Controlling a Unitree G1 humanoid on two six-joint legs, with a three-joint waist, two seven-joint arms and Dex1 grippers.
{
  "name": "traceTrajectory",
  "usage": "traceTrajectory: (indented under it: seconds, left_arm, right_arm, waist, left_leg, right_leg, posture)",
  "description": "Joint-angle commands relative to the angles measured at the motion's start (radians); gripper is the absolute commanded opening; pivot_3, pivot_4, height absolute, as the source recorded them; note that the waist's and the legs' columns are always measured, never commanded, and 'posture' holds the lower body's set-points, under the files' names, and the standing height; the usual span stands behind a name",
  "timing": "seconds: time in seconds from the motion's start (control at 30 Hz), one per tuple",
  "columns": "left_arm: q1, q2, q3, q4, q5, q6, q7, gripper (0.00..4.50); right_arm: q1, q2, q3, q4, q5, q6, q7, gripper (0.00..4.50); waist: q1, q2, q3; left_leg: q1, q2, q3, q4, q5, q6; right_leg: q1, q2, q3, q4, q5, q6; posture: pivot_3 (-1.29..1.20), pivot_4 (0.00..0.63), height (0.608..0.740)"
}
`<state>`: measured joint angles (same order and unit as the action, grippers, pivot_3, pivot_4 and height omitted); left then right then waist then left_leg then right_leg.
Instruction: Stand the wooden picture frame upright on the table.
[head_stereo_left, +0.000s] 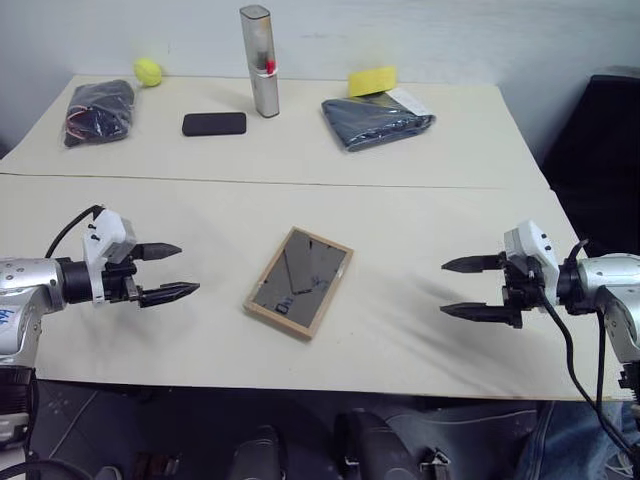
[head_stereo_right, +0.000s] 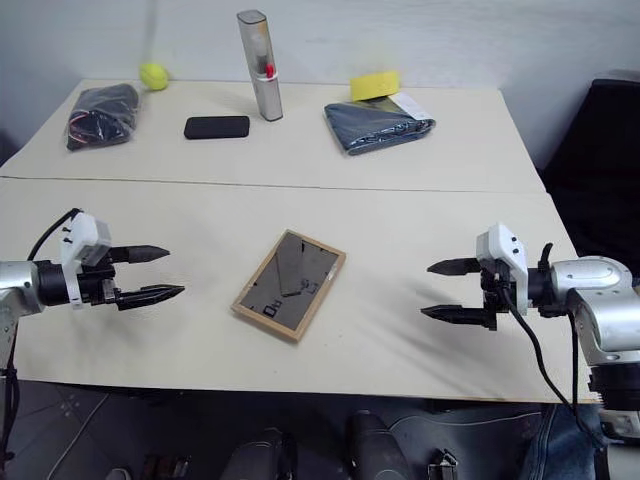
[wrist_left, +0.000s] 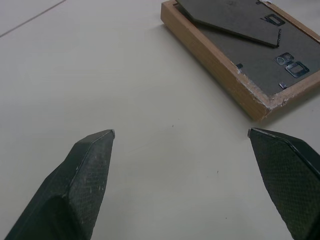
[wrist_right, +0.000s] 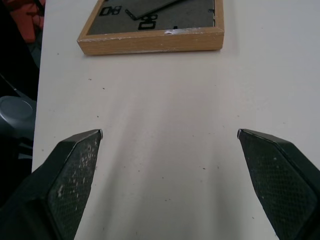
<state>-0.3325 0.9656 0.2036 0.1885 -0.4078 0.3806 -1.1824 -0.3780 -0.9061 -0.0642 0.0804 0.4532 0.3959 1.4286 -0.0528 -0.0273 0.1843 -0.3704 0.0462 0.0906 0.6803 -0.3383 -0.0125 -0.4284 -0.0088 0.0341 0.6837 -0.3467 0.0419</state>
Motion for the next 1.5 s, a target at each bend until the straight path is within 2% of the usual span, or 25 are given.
traceTrajectory:
  seconds: [0.03, 0.23, 0.37, 0.4, 0.5, 0.6, 0.83, 0.9, 1.07, 1.2, 1.37, 1.47, 1.5]
  left_arm:
    - [-0.031, 0.008, -0.006, -0.005, 0.018, -0.020, 0.001, 4.50]
    - [-0.052, -0.009, -0.029, -0.022, 0.026, 0.001, 0.023, 4.50]
    - [-0.092, -0.035, -0.082, 0.008, 0.071, -0.058, 0.026, 4.50]
    - [-0.116, -0.050, -0.106, 0.027, 0.096, -0.077, 0.040, 4.31]
    - [-0.192, -0.107, -0.197, 0.088, 0.204, -0.159, 0.086, 3.63]
    - [-0.248, -0.152, -0.260, 0.134, 0.273, -0.217, 0.107, 2.72]
    - [-0.272, -0.214, -0.323, 0.126, 0.270, -0.210, 0.026, 0.62]
    - [-0.270, -0.223, -0.334, 0.130, 0.280, -0.212, 0.023, 0.05]
    - [-0.236, -0.261, -0.344, 0.039, 0.232, -0.089, 0.005, 0.05]
    - [-0.209, -0.301, -0.325, -0.116, 0.143, 0.100, 0.020, 0.05]
    - [-0.176, -0.253, -0.344, -0.209, 0.164, 0.311, 0.076, 0.05]
    - [-0.166, -0.207, -0.325, -0.227, 0.108, 0.502, 0.064, 0.62]
    - [-0.166, -0.197, -0.311, -0.231, 0.078, 0.585, 0.068, 0.98]
  right_arm:
    - [-0.008, -0.005, -0.012, -0.037, 0.026, 0.013, 0.005, 4.46]
    - [0.005, 0.006, -0.009, -0.066, 0.022, 0.017, -0.020, 4.46]
    - [-0.007, 0.032, 0.025, -0.075, -0.022, -0.006, -0.073, 4.46]
    - [-0.015, 0.043, 0.039, -0.076, -0.036, -0.011, -0.089, 4.49]
    - [-0.053, 0.091, 0.100, -0.084, -0.074, -0.027, -0.114, 3.82]
    - [-0.104, 0.142, 0.173, -0.066, -0.130, -0.067, -0.128, 2.84]
    - [-0.205, 0.254, 0.259, 0.017, -0.228, -0.094, -0.214, 0.48]
    - [-0.218, 0.272, 0.273, 0.033, -0.248, -0.108, -0.222, 0.00]
    - [-0.264, 0.345, 0.314, 0.101, -0.307, -0.140, -0.271, 0.00]
    - [-0.304, 0.381, 0.322, 0.156, -0.332, -0.159, -0.293, 0.00]
    - [-0.324, 0.354, 0.326, 0.169, -0.362, -0.192, -0.274, 0.00]
    - [-0.321, 0.318, 0.328, 0.152, -0.378, -0.213, -0.246, 0.00]
    - [-0.318, 0.307, 0.330, 0.146, -0.385, -0.224, -0.237, 0.00]
  waist:
    - [0.000, 0.000, 0.000]
    - [-0.003, 0.000, 0.000]
    - [-0.002, 0.000, 0.000]
    - [-0.001, 0.000, 0.000]
    - [0.001, 0.000, 0.000]
    - [-0.002, 0.000, 0.000]
    - [-0.003, 0.000, 0.000]
    - [-0.002, 0.000, 0.000]
    - [-0.005, 0.000, 0.000]
    - [-0.003, 0.000, 0.000]
    - [-0.005, 0.000, 0.000]
    - [-0.009, 0.000, 0.000]
    - [-0.008, 0.000, 0.000]
  left_leg:
    - [0.000, 0.000, 0.000, 0.000, 0.000, 0.000]
    - [0.000, 0.000, 0.000, 0.000, 0.000, 0.000]
    - [0.001, 0.000, 0.000, 0.001, 0.000, 0.000]
    - [0.001, 0.000, 0.000, 0.001, 0.000, 0.000]
    - [0.001, -0.001, 0.000, 0.002, 0.000, 0.000]
    - [0.000, 0.000, 0.001, 0.002, 0.001, -0.001]
    - [0.000, 0.000, 0.002, 0.003, 0.001, -0.002]
    - [0.000, 0.000, 0.001, 0.003, 0.001, -0.002]
    - [0.000, 0.000, 0.001, 0.003, 0.001, -0.002]
    - [0.000, 0.000, 0.001, 0.004, 0.001, -0.002]
    - [0.000, 0.000, 0.001, 0.004, 0.001, -0.002]
    - [0.000, 0.000, 0.001, 0.004, 0.001, -0.002]
    - [0.000, 0.000, 0.001, 0.003, 0.001, -0.003]
  right_leg:
    - [0.000, 0.000, 0.000, 0.000, 0.000, 0.000]
    - [0.000, 0.000, 0.000, 0.001, 0.000, 0.000]
    - [0.000, 0.000, 0.000, 0.002, 0.000, 0.000]
    - [0.000, 0.000, 0.000, 0.002, 0.000, 0.000]
    - [0.000, 0.000, 0.000, 0.002, 0.000, 0.000]
    - [-0.001, 0.001, 0.001, 0.003, 0.000, 0.000]
    - [-0.002, 0.001, 0.001, 0.005, 0.000, 0.000]
    - [-0.002, 0.001, 0.001, 0.005, 0.000, 0.000]
    - [-0.002, 0.001, 0.001, 0.005, 0.000, 0.000]
    - [-0.002, 0.000, 0.001, 0.006, 0.000, 0.000]
    - [-0.002, 0.001, 0.001, 0.006, 0.000, 0.000]
    - [-0.002, 0.001, 0.002, 0.006, 0.000, 0.000]
    - [-0.002, 0.001, 0.001, 0.006, 0.000, 0.000]
  posture:
    - [0.00, 0.150, 0.740]
    - [0.00, 0.150, 0.740]
    - [0.00, 0.150, 0.740]
    - [0.00, 0.150, 0.740]
    - [0.00, 0.150, 0.740]
    - [0.00, 0.150, 0.740]
    - [0.00, 0.150, 0.740]
    - [0.00, 0.150, 0.740]
    - [0.00, 0.150, 0.740]
    - [0.00, 0.150, 0.740]
    - [0.00, 0.150, 0.740]
    - [0.00, 0.150, 0.740]
    - [0.00, 0.150, 0.740]
